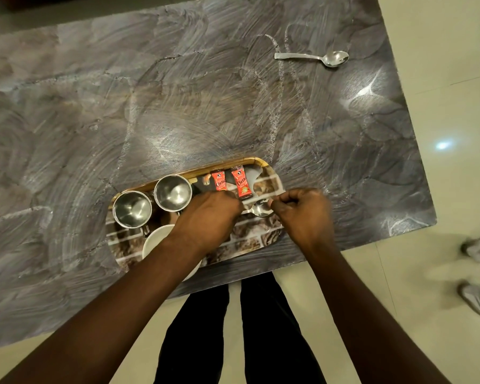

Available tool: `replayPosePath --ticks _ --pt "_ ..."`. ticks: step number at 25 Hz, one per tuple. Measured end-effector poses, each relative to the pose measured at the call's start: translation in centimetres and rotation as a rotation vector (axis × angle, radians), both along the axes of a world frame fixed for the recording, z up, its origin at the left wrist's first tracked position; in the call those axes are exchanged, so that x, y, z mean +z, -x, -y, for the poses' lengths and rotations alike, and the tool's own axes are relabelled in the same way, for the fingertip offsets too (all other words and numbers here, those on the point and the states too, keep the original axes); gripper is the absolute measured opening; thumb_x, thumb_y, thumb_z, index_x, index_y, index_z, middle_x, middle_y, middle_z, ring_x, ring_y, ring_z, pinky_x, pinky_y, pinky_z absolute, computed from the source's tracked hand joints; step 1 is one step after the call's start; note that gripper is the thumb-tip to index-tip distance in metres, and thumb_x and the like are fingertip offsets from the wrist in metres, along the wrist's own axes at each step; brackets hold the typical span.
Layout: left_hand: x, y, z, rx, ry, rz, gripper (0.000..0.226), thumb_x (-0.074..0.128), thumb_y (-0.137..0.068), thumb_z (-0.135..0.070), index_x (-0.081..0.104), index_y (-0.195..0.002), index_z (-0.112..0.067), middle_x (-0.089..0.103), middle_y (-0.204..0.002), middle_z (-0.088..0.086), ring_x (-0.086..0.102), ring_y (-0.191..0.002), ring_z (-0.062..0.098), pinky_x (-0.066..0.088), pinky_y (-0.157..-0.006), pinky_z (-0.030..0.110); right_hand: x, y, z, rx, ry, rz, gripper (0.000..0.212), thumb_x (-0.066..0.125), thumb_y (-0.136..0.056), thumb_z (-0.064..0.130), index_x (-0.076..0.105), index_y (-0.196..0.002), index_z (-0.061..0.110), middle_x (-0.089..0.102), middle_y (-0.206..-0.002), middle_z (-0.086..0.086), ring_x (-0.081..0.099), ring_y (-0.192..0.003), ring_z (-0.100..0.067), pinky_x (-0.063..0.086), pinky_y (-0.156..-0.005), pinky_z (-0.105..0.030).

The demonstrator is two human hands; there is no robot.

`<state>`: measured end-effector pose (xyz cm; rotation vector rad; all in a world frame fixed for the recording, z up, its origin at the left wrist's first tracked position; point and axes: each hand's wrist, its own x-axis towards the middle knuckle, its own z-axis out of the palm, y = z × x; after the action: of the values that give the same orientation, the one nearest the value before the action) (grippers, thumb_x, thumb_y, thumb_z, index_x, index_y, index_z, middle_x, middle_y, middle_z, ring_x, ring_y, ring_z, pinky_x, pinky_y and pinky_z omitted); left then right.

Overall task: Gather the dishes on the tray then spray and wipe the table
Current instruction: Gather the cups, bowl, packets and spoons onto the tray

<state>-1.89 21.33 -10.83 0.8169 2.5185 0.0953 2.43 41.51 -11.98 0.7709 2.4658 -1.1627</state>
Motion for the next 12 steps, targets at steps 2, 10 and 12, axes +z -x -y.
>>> replayPosePath --ticks 2,10,12 --pt "-0.3 -0.1 0.2 0.007 -0.037 0.005 0.013 0.07 -0.091 -0.017 0.079 -0.101 -0.014 0.076 -0.102 0.008 0.076 -0.093 0.033 0.056 -0.071 0.037 0.2 0.1 0.0 0.024 -0.01 -0.019 0.005 0.085 -0.088 0.019 0.084 -0.083 0.017 0.076 -0.068 0.01 0.069 -0.052 -0.002 0.046 -0.047 -0.012" --pt "-1.1 -0.3 0.7 0.048 -0.124 0.029 0.02 0.063 -0.097 -0.025 0.078 -0.107 -0.017 0.076 -0.105 0.005 0.075 -0.097 0.03 0.06 -0.078 0.039 0.2 0.0 0.4 0.009 0.017 -0.076 0.007 0.084 -0.088 0.014 0.079 -0.085 0.017 0.073 -0.071 0.012 0.068 -0.062 0.004 0.047 -0.056 -0.007" --pt "-1.1 -0.2 0.7 0.05 -0.128 0.042 0.018 0.064 -0.097 -0.025 0.078 -0.105 -0.016 0.075 -0.104 0.005 0.075 -0.096 0.03 0.059 -0.076 0.039 0.2 0.1 0.4 0.017 0.029 -0.058 0.007 0.083 -0.089 0.015 0.078 -0.086 0.018 0.073 -0.072 0.011 0.068 -0.064 0.004 0.049 -0.058 -0.01"
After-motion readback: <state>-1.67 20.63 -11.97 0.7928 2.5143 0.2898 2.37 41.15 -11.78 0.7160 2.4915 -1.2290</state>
